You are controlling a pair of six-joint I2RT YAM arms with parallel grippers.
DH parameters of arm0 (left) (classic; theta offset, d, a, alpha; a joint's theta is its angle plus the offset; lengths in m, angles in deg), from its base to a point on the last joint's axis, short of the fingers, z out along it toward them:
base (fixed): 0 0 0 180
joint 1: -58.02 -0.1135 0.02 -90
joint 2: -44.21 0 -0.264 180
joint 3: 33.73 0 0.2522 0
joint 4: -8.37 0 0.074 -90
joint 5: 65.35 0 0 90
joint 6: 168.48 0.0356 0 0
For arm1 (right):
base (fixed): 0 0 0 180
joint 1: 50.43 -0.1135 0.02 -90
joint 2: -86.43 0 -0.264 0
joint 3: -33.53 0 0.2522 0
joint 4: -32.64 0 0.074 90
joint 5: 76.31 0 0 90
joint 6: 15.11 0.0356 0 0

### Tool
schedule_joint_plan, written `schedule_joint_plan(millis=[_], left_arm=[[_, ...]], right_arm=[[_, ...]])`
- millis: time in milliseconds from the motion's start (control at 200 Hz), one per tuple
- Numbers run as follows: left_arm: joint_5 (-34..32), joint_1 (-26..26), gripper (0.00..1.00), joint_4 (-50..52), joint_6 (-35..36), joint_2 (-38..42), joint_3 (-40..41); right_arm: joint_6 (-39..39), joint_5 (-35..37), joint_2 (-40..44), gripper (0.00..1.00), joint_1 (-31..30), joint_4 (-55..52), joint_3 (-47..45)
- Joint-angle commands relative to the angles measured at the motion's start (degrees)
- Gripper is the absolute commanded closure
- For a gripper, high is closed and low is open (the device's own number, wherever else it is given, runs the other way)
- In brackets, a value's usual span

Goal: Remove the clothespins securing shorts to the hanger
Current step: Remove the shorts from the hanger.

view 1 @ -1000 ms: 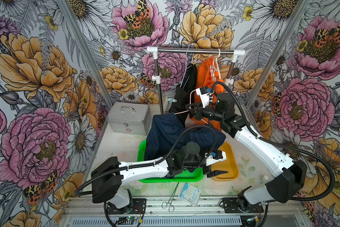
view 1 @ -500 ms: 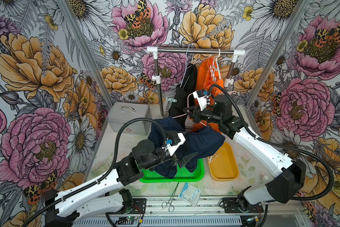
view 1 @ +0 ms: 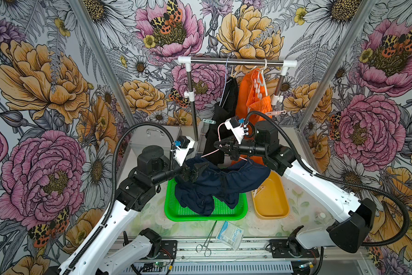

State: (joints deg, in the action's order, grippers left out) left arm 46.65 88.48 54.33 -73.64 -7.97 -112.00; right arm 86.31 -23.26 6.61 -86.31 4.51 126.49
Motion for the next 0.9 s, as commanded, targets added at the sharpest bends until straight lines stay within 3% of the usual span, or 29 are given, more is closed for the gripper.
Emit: schedule_joint_plan(millis=[0, 80, 245, 455, 610, 891], left_arm=[[8.0, -0.6, 0.13, 5.3, 0.9, -2.2, -2.9], [10.4, -0.6, 0.16, 5.8, 1.5, -4.1, -4.3], [15.3, -0.6, 0.35, 6.1, 2.6, -7.5, -6.4], [14.7, -0.7, 0.53, 8.0, 4.7, -9.8, -6.9], [15.3, -0.7, 0.78, 8.0, 5.0, -10.3, -6.9], [16.7, -0.7, 1.0, 7.9, 5.5, -10.7, -6.8]], right_arm=[[-2.5, -4.1, 3.0, 1.0, -1.1, 0.5, -0.3], [-3.5, -5.0, 3.0, 1.0, -1.6, -0.2, -0.1], [-4.4, -6.2, 2.3, 1.0, -2.4, -0.6, 0.3], [-4.9, -7.6, 1.8, 1.0, -3.1, -0.6, 1.3], [-5.0, -8.1, 1.5, 1.0, -3.6, -0.6, 1.7], [-5.2, -8.1, 0.3, 1.0, -5.0, -0.5, 2.6]])
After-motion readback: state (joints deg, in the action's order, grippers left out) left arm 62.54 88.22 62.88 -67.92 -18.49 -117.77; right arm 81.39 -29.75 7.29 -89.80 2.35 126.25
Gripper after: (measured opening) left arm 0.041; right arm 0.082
